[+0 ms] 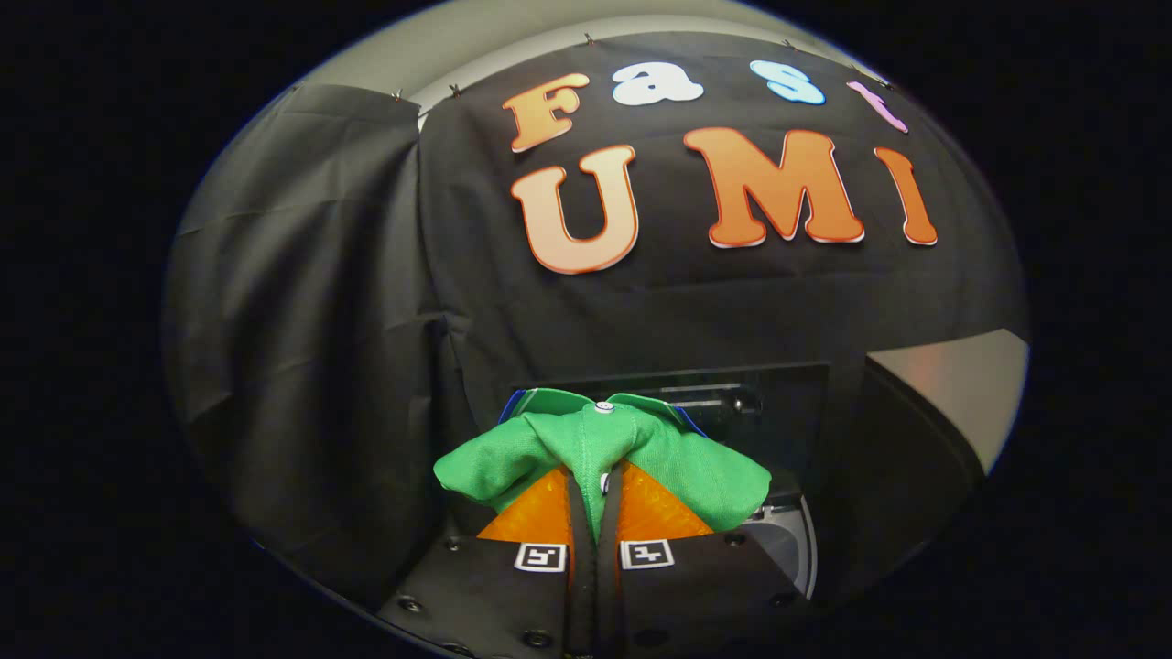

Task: Put the clothes into the washing machine and then close the washing machine lid.

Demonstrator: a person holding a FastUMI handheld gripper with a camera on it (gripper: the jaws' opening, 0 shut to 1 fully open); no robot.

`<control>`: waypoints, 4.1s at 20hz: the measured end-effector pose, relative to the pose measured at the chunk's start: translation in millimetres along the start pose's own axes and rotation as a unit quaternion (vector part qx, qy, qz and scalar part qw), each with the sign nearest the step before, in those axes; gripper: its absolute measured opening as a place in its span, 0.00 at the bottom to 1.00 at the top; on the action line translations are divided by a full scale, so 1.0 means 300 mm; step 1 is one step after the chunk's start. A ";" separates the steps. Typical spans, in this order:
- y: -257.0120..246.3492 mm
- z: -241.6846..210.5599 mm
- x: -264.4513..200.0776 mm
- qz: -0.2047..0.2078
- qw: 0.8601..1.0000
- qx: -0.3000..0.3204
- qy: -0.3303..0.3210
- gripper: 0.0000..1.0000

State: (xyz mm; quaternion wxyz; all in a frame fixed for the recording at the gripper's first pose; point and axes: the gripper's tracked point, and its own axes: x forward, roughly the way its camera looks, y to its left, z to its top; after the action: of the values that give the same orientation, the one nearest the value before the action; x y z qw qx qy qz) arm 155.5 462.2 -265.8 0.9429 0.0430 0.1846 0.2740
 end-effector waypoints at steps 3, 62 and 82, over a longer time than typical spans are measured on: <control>-0.047 -0.149 0.093 -0.021 0.999 0.017 0.040 0.08; -0.084 -0.174 -0.092 -0.038 0.988 0.117 0.090 0.98; -0.335 -0.476 -0.363 -0.088 0.993 -0.020 0.078 0.98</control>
State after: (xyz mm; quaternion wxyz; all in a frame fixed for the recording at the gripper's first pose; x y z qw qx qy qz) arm 67.6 316.2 -381.2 0.9466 -0.0139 0.2554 0.1961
